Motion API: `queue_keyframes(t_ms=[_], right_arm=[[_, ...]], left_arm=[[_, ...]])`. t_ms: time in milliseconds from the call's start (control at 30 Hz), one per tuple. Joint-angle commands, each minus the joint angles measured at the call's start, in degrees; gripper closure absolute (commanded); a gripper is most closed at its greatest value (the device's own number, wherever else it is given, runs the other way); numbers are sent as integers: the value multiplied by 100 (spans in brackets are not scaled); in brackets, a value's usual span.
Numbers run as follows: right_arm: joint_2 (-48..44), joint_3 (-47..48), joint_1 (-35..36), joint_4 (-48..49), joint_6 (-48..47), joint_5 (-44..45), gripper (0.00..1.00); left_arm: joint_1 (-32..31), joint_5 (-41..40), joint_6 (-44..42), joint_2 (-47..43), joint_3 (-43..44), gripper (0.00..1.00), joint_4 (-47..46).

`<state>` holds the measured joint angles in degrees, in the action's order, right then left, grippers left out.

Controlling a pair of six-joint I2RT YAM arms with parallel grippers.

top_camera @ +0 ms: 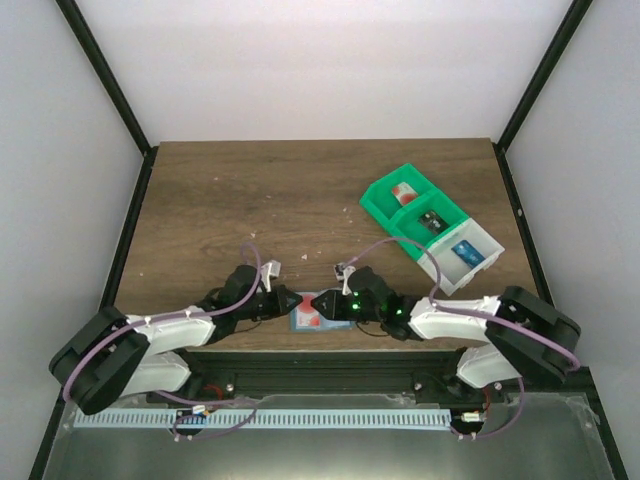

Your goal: Take the credit cards out of the card holder

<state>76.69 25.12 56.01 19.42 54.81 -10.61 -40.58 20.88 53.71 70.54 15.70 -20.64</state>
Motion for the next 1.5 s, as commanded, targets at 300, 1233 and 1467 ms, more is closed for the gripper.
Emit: queue_keyframes(t_ms=[300, 1233, 1467], right_arm=[[925, 502, 77, -141, 4, 51, 79], [1348, 361, 76, 122, 242, 68, 79], [1339, 127, 74, 621, 365, -76, 89]], left_arm=[[25, -140, -315, 382, -254, 100, 86], [26, -174, -378, 557, -484, 100, -89], [31, -172, -359, 595, -528, 100, -157]])
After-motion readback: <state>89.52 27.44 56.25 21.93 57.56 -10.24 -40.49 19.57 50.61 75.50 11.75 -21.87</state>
